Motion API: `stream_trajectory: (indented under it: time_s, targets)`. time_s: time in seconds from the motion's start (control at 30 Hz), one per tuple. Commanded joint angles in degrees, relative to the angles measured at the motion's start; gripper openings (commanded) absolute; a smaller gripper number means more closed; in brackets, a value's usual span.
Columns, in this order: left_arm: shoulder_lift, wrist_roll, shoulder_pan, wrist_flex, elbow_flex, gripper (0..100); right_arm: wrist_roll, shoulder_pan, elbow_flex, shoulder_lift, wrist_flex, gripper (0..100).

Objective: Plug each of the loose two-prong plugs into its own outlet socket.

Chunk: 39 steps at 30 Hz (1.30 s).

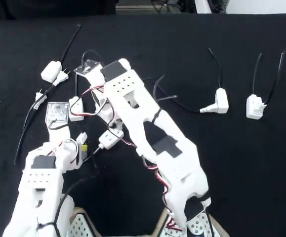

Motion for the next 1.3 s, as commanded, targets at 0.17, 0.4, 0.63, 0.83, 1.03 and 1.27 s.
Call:
stream_trajectory:
  time_s: [0.17, 0.4, 0.63, 0.83, 1.03, 1.27]
  targets:
    - [-5.1, -0.4, -0.4, 2.3, -0.2, 21, 0.2, 1.2, -0.1, 1.1, 1.9, 1.0]
    - [-5.5, -0.4, -0.4, 2.3, -0.1, 21, -0.8, 1.1, -0.1, 1.2, 1.8, 1.0]
    - [-5.6, -0.4, -0.4, 2.3, -0.1, 21, -0.5, 1.1, 0.0, 1.4, 1.8, 1.0]
    - [-5.7, -0.4, -0.6, 2.3, -0.1, 21, -0.8, 2.7, 0.0, 1.3, 1.9, 1.0]
    - [-5.7, -0.4, -0.5, 2.3, -0.1, 21, -0.5, 5.9, 8.8, -8.7, 1.9, 1.0]
    - [-5.7, -0.4, -0.7, 2.3, -0.2, 21, 0.0, 8.4, 15.6, -17.5, 1.9, 1.0]
